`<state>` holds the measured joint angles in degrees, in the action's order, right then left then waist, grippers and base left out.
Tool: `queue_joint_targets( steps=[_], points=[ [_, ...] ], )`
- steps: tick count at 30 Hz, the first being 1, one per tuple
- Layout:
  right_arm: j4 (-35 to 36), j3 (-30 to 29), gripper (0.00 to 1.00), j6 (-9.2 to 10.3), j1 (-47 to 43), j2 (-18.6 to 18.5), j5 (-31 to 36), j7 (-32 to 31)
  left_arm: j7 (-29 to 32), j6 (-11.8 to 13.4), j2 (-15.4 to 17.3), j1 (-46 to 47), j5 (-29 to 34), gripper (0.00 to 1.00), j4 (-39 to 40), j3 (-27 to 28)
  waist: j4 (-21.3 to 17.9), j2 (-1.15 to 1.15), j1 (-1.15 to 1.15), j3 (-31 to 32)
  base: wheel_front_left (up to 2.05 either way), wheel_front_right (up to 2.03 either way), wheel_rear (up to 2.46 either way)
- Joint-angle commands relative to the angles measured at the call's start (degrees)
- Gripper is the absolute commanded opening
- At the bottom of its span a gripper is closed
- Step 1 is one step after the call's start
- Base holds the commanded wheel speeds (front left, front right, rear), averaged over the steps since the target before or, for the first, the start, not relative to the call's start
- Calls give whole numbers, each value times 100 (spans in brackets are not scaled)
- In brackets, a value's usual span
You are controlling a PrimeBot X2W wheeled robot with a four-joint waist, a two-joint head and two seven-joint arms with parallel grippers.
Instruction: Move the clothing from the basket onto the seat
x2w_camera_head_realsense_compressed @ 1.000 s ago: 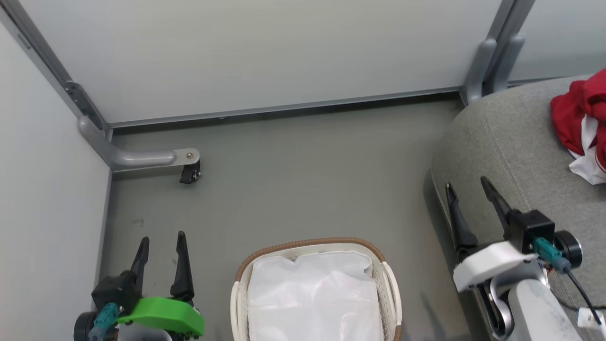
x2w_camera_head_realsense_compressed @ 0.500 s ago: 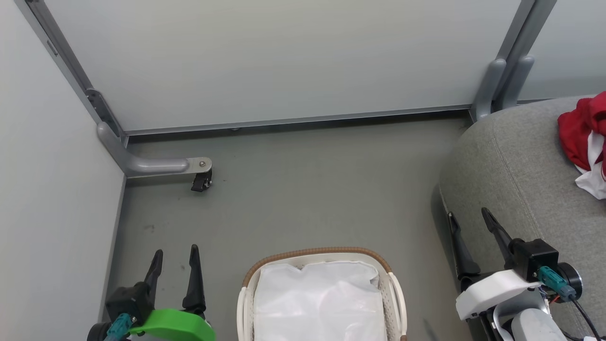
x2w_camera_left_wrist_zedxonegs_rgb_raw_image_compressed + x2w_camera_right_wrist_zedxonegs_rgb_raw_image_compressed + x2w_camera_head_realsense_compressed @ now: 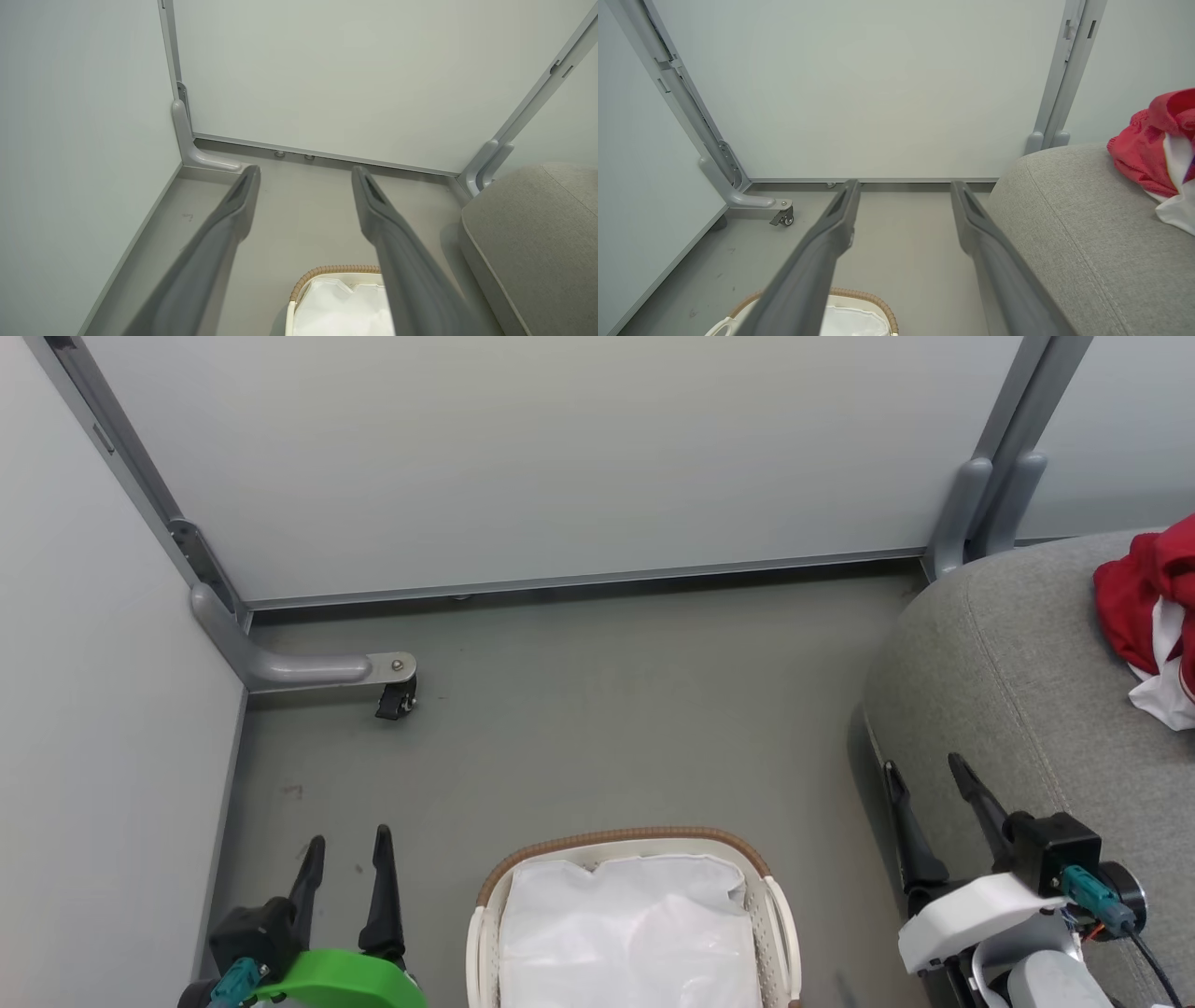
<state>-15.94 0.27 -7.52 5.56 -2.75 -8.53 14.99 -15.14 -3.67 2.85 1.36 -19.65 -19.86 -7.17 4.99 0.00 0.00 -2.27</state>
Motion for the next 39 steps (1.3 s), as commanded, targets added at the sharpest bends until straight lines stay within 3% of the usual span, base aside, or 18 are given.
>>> queue_joint_targets(
  steps=[1,39],
  points=[
    [-37,-1,0,0,-4,7,-8,-4,4,-1,0,0,-8,0,-40,-7,0,0,0,1,0,0,0],
    [35,-303,0,2,22,2,-3708,-961,962,-176,2,246,-3218,0,198,605,-152,0,0,64,0,0,0]
  ],
)
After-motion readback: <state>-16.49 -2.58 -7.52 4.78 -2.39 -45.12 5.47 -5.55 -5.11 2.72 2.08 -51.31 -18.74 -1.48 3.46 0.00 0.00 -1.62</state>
